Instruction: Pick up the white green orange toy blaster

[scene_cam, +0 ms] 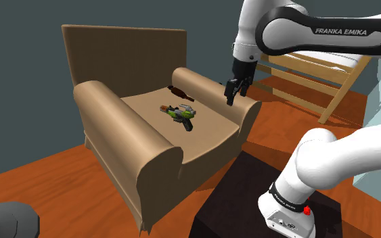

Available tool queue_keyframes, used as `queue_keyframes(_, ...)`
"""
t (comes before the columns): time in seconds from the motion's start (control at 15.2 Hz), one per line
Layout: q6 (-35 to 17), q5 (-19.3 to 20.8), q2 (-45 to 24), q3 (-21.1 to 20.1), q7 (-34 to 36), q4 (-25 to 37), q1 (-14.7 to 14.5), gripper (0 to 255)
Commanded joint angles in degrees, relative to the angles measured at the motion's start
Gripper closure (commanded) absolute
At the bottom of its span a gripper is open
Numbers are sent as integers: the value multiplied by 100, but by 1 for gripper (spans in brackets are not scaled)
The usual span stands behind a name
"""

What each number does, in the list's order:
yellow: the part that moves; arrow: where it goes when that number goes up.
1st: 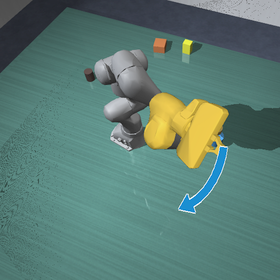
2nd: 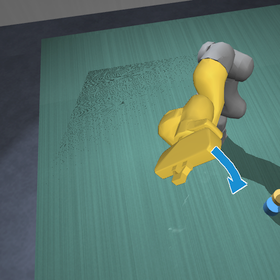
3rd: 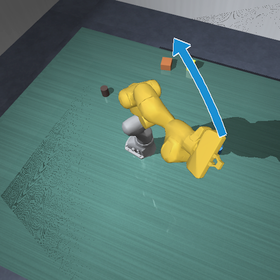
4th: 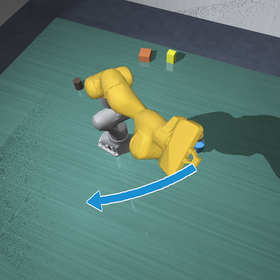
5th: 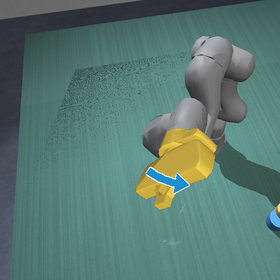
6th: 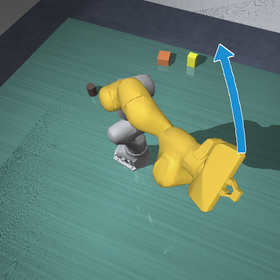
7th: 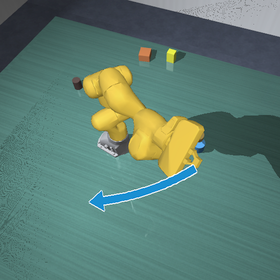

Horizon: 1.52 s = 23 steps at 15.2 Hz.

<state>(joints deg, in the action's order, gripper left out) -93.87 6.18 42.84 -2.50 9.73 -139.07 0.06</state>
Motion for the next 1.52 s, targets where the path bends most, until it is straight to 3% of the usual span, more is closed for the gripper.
queue_keyframes(0.0, 0, 0, 0, 0, 0, 0, 0, 0)
queue_keyframes(0.73, -1505, -63, -2399, 525, -459, 850, 143, 0)
queue_keyframes(1.45, -2170, -583, -4940, 811, -1084, 2617, 273, 0)
